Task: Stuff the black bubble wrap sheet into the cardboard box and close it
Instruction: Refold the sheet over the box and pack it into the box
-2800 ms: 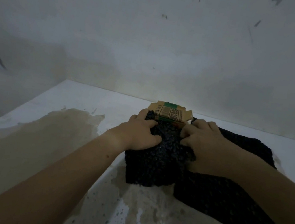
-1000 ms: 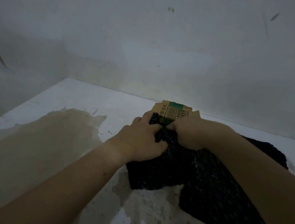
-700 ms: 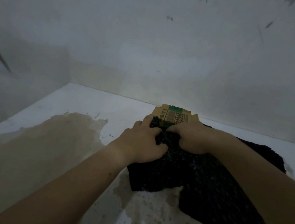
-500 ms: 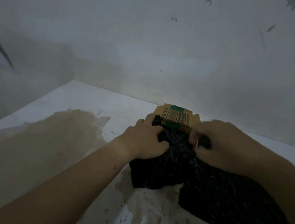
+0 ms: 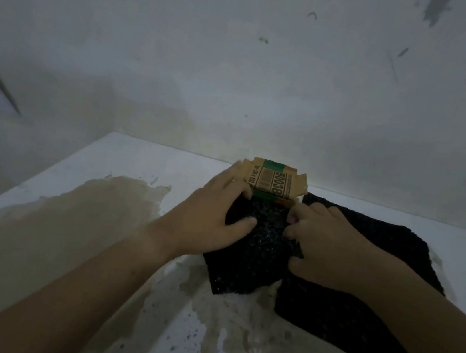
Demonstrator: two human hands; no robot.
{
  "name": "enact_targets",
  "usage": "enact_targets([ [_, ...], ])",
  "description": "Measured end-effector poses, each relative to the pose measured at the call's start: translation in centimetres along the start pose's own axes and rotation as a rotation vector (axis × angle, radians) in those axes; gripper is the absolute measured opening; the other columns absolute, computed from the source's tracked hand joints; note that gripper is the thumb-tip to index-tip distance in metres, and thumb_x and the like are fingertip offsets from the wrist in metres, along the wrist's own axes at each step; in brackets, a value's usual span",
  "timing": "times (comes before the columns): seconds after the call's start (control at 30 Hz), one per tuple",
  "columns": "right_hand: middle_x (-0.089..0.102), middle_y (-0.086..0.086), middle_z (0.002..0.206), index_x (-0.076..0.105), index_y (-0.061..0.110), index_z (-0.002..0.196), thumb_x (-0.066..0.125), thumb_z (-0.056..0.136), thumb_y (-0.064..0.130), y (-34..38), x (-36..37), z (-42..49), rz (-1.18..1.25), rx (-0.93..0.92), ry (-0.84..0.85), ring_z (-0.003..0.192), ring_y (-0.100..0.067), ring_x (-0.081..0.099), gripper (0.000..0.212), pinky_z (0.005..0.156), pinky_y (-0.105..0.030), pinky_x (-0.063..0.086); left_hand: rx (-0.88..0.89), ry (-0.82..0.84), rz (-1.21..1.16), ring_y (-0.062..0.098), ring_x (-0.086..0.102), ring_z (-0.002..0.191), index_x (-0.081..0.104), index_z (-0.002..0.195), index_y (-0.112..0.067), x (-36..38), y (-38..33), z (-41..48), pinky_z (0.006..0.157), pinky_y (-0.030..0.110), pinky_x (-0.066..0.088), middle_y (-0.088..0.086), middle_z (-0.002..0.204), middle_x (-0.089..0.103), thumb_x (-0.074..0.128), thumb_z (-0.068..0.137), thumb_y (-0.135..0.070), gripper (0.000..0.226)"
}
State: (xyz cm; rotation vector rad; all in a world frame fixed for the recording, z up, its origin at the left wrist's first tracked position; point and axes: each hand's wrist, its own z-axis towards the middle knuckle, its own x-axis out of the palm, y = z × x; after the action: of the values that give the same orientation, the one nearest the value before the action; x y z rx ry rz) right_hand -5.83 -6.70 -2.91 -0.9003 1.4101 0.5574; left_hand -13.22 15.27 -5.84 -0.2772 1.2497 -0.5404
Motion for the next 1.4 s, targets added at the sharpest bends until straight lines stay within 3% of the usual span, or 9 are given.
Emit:
enact_targets([
  [0.07, 0.043, -0.004, 0.127, 0.063, 0.025, 0.111, 0.058, 0.08, 0.05, -0.1, -0.1, 0.5, 0.001, 0.01, 0.041, 0.109, -0.028, 0.04, 0.04, 0.092, -0.042, 0.036, 0.144, -0.029, 0.11, 0.012, 0.013, 0.148, 0.051, 0.107, -0.033, 0.0, -0.4, -1.6, 0.107, 0.038, 0.037, -0.006, 0.162, 0.012, 0.056, 0.084, -0.064, 0.039],
  [0.33, 0.05, 0.007, 0.122, 0.062, 0.028, 0.117, 0.06, 0.082, 0.049, -0.6, 0.0, -0.3, 0.154, -0.015, -0.045, 0.104, -0.017, 0.046, 0.041, 0.09, -0.037, 0.041, 0.01, 0.141, 0.338, 0.019, -0.004, 0.15, 0.055, 0.131, -0.033, 0.1, -0.4, -2.2, 0.113, 0.048, 0.03, 0.0, 0.165, -0.005, 0.057, 0.089, -0.05, 0.046],
  [0.47, 0.059, 0.012, 0.109, 0.055, 0.034, 0.118, 0.068, 0.077, 0.045, -0.6, 0.2, -1.5, 0.21, -0.055, -0.212, 0.1, -0.014, 0.051, 0.044, 0.085, -0.033, 0.045, -0.09, 0.317, 0.379, 0.024, -0.006, 0.15, 0.063, 0.109, -0.029, 0.0, -1.3, -0.5, 0.105, 0.048, 0.036, 0.004, 0.164, -0.013, 0.062, 0.082, -0.048, 0.033],
  [0.63, 0.057, 0.009, 0.124, 0.053, 0.031, 0.132, 0.062, 0.081, 0.047, 0.3, -0.5, -0.6, 0.067, -0.047, -0.084, 0.112, -0.019, 0.045, 0.055, 0.092, -0.037, 0.037, -0.136, 0.462, 0.464, 0.029, -0.006, 0.149, 0.057, 0.091, -0.029, -0.5, -1.8, 1.6, 0.107, 0.052, 0.031, 0.009, 0.164, -0.016, 0.061, 0.085, -0.05, 0.022],
  [0.83, 0.058, 0.003, 0.101, 0.06, 0.023, 0.116, 0.059, 0.082, 0.055, 1.0, -1.2, 1.6, -0.006, -0.009, 0.052, 0.102, -0.022, 0.045, 0.046, 0.085, -0.039, 0.032, -0.125, 0.478, 0.395, 0.024, -0.009, 0.149, 0.066, 0.121, -0.026, -0.8, -1.3, 1.6, 0.114, 0.048, 0.026, 0.006, 0.164, -0.017, 0.053, 0.091, -0.047, 0.038],
  [0.97, 0.052, 0.004, 0.075, 0.057, 0.022, 0.091, 0.052, 0.084, 0.057, 0.4, -1.0, 1.6, 0.134, 0.018, 0.035, 0.078, -0.019, 0.048, 0.036, 0.078, -0.038, 0.03, 0.004, 0.354, 0.367, 0.022, 0.01, 0.149, 0.069, 0.107, -0.021, -1.1, -0.5, 0.5, 0.112, 0.043, 0.031, 0.009, 0.165, 0.005, 0.048, 0.096, -0.04, 0.03],
  [1.13, 0.064, -0.006, 0.11, 0.065, 0.018, 0.109, 0.036, 0.093, 0.049, -0.5, -0.3, 0.4, 0.261, 0.029, -0.042, 0.104, -0.022, 0.054, 0.045, 0.101, -0.04, 0.031, 0.055, 0.146, 0.195, 0.018, 0.048, 0.126, 0.061, 0.111, -0.02, -1.6, 0.1, 0.4, 0.098, 0.034, 0.044, 0.001, 0.129, 0.056, 0.055, 0.096, -0.027, 0.018],
  [1.27, 0.055, -0.002, 0.133, 0.055, 0.026, 0.131, 0.044, 0.094, 0.045, -0.8, -0.2, -0.1, 0.275, 0.022, -0.101, 0.122, -0.021, 0.045, 0.042, 0.104, -0.036, 0.026, -0.166, 0.125, 0.038, 0.016, 0.052, 0.096, 0.043, 0.111, -0.024, -1.7, -0.3, 1.7, 0.073, 0.029, 0.045, 0.0, 0.117, 0.046, 0.07, 0.082, -0.031, 0.04],
  [1.4, 0.056, 0.009, 0.12, 0.049, 0.033, 0.128, 0.054, 0.088, 0.048, -0.9, 0.5, -0.6, 0.311, -0.025, -0.16, 0.11, -0.015, 0.051, 0.043, 0.098, -0.03, 0.03, -0.52, 0.336, 0.168, 0.028, 0.043, 0.112, 0.028, 0.124, -0.019, -2.5, -0.7, 4.1, 0.088, 0.04, 0.047, 0.008, 0.121, 0.033, 0.076, 0.072, -0.042, 0.074],
])
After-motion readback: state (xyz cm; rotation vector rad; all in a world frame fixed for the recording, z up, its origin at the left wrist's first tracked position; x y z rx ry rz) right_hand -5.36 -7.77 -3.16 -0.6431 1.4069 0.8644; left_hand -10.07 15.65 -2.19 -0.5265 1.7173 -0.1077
